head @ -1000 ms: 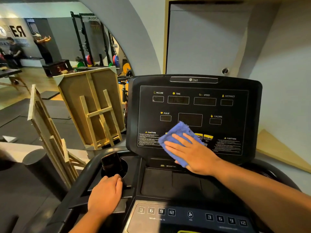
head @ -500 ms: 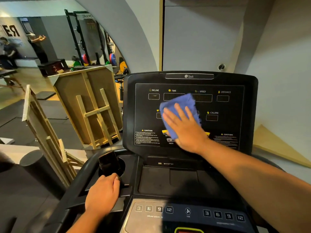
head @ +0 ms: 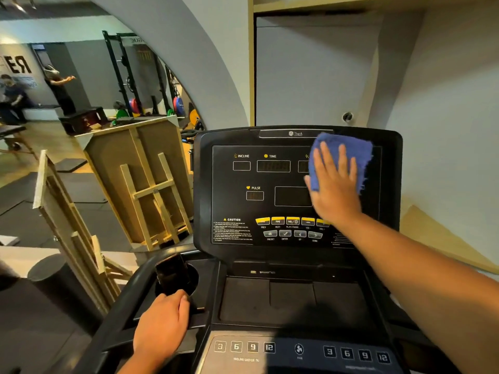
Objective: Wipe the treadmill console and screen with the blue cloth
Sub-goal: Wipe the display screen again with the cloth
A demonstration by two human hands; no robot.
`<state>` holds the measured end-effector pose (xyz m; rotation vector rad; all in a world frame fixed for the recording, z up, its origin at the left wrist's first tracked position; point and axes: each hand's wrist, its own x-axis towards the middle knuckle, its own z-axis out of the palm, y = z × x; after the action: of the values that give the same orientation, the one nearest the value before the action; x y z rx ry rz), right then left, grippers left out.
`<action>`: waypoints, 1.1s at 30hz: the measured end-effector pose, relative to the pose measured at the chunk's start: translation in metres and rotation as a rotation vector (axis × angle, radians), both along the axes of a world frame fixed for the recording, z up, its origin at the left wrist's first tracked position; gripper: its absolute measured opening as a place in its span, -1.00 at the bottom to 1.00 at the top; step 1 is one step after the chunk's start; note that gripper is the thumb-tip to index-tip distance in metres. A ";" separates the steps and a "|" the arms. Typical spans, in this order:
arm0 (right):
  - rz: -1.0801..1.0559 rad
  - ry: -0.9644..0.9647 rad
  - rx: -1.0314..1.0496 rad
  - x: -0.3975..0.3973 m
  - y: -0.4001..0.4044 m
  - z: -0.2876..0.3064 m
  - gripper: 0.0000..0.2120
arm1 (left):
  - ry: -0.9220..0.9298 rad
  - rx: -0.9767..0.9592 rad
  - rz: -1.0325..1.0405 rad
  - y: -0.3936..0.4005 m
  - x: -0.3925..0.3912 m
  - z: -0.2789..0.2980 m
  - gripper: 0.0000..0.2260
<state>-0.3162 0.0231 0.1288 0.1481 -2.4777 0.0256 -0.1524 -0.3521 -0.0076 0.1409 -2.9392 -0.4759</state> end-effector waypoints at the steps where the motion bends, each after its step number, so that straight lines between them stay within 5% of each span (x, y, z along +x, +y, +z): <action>1: 0.045 -0.002 0.037 -0.002 -0.014 -0.003 -0.36 | -0.002 0.001 0.005 0.000 0.000 0.000 -0.75; 8: 0.388 -0.097 0.446 0.044 0.013 -0.072 -0.21 | -0.020 0.017 0.008 0.001 0.001 0.000 -0.76; 13: 0.138 -0.032 0.136 0.045 0.074 -0.050 -0.30 | -0.035 0.015 0.005 -0.006 -0.005 -0.008 -0.76; 17: -0.104 0.046 -0.123 0.009 0.033 -0.002 -0.38 | -0.030 0.004 0.014 -0.006 -0.006 -0.010 -0.76; 22: 0.221 -0.020 0.279 0.013 -0.019 -0.031 -0.31 | -0.025 -0.013 0.007 -0.002 -0.004 -0.007 -0.75; 27: 0.287 -0.111 0.445 0.053 0.052 -0.079 -0.21 | -0.017 -0.012 0.000 -0.004 -0.003 -0.013 -0.73; 30: 0.186 -0.046 0.322 0.058 0.095 -0.070 -0.26 | 0.001 -0.003 0.011 -0.010 -0.005 -0.020 -0.72; 33: -0.010 0.021 -0.025 0.037 0.091 -0.030 -0.39 | 0.001 -0.021 -0.017 -0.011 -0.005 -0.021 -0.72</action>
<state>-0.2791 0.1136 0.0984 0.1253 -2.4564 0.0503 -0.1574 -0.3633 -0.0283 0.1132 -2.9460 -0.4467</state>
